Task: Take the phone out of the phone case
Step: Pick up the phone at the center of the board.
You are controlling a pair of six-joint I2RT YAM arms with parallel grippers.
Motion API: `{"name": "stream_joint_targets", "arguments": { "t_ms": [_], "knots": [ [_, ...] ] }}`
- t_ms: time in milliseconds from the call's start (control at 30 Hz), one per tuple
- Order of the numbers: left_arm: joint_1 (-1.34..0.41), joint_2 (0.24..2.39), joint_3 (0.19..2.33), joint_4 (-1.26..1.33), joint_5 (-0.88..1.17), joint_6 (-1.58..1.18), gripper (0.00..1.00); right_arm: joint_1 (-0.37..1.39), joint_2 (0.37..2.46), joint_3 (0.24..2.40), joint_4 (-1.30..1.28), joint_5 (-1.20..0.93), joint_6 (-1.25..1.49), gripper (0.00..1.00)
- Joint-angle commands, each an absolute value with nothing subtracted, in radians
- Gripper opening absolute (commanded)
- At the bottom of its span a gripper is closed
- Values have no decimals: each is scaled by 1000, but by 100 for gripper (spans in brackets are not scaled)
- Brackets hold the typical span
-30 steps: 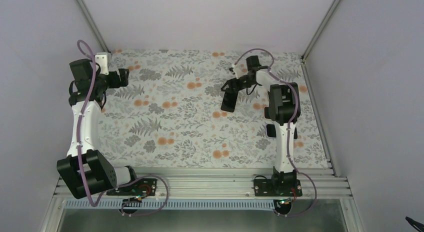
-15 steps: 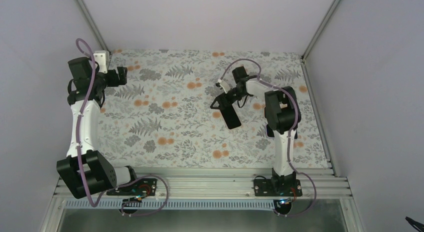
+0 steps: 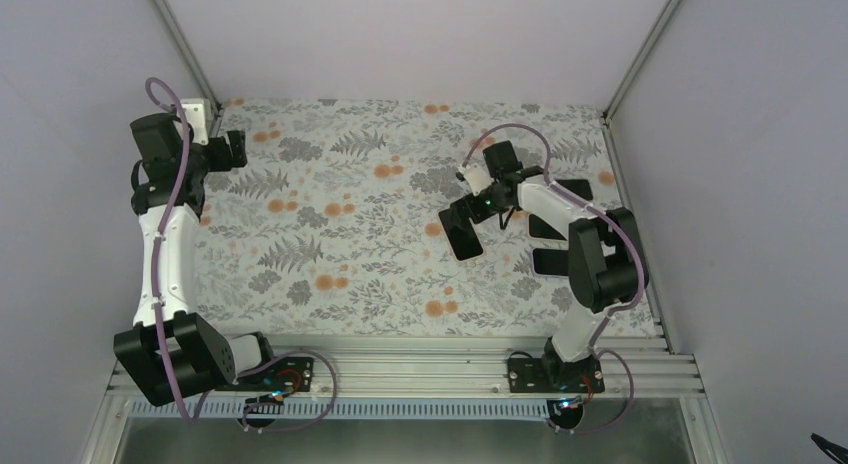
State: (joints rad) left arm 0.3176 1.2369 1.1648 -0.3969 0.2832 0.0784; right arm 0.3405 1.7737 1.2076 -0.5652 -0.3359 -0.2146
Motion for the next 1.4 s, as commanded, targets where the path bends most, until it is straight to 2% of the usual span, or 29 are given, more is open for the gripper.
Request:
{"name": "stream_joint_targets", "arguments": {
  "t_ms": [0, 767, 1100, 1300, 1367],
  "knots": [
    [316, 1208, 1177, -371, 256, 73, 100, 349, 1733, 1136, -544, -129, -125, 99],
    [316, 1183, 1133, -349, 257, 40, 100, 476, 1863, 1167, -592, -128, -54, 99],
    [316, 1196, 1143, -353, 254, 39, 100, 535, 1921, 1132, -585, 12, -47, 100],
    [316, 1204, 1151, -354, 199, 30, 100, 535, 1937, 1105, -573, 46, -49, 92],
    [316, 1206, 1154, -354, 194, 32, 100, 532, 1943, 1095, -566, 50, -50, 86]
  ]
}}
